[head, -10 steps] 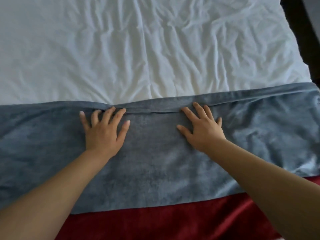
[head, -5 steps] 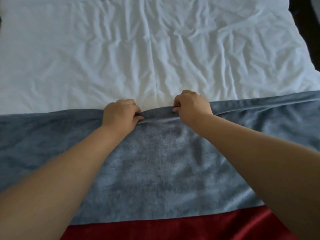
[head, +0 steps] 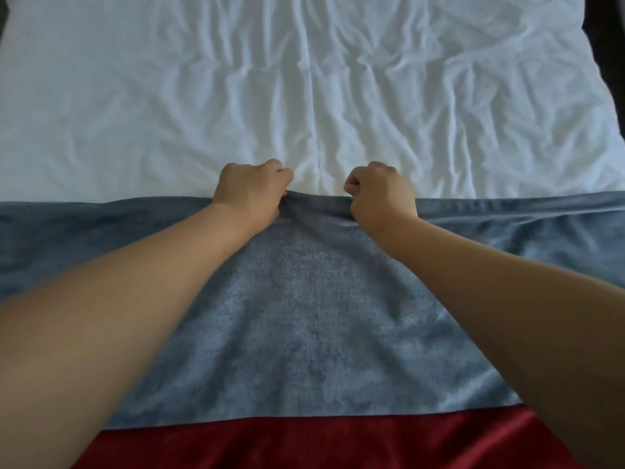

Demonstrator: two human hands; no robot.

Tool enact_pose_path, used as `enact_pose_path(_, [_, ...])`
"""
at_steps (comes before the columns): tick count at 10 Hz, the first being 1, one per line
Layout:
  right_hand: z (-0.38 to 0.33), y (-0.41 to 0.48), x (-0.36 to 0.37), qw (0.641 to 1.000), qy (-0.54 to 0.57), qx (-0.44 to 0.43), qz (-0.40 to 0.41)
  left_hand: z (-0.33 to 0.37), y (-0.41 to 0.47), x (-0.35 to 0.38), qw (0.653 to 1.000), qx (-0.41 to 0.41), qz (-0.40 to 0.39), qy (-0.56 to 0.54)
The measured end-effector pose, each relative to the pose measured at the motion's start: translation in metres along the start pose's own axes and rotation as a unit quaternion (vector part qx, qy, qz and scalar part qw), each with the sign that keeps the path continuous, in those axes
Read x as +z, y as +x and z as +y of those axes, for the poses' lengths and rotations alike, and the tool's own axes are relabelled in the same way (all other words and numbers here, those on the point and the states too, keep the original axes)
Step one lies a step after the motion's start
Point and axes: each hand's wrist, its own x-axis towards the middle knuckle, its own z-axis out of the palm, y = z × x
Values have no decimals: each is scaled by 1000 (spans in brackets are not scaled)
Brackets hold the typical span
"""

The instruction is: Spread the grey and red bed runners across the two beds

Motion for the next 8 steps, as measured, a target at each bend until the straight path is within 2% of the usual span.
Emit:
enact_pose_path(1, [-1, -15, 14, 1000, 15, -15, 7, 3, -9, 11, 992, -97, 24, -80])
enact_pose_path(2, [2, -45, 43, 999, 22, -25, -6, 27, -41, 38, 992, -61, 75, -86])
enact_pose_path(3, [5, -72, 67, 998, -1, -62, -29, 59, -82, 66, 996, -51, -5, -69])
enact_pose_path(4, [11, -91, 75, 995, -29, -75, -57, 68, -97, 87, 992, -90, -33, -79])
enact_pose_path(5, [18, -98, 80, 992, -49, -90, -73, 66, -90, 88, 990, -93, -55, -94])
enact_pose_path(6, [12, -99, 79, 991, -62, -59, -105, 67, -88, 80, 986, -94, -108, -89])
enact_pose_path(7, [-4, -100, 63, 983, -63, -8, -170, 67, -75, 50, 974, -111, -180, -77])
enact_pose_path(8, [-17, -112, 30, 977, -25, 0, -214, 67, -70, 9, 968, -122, -204, -85])
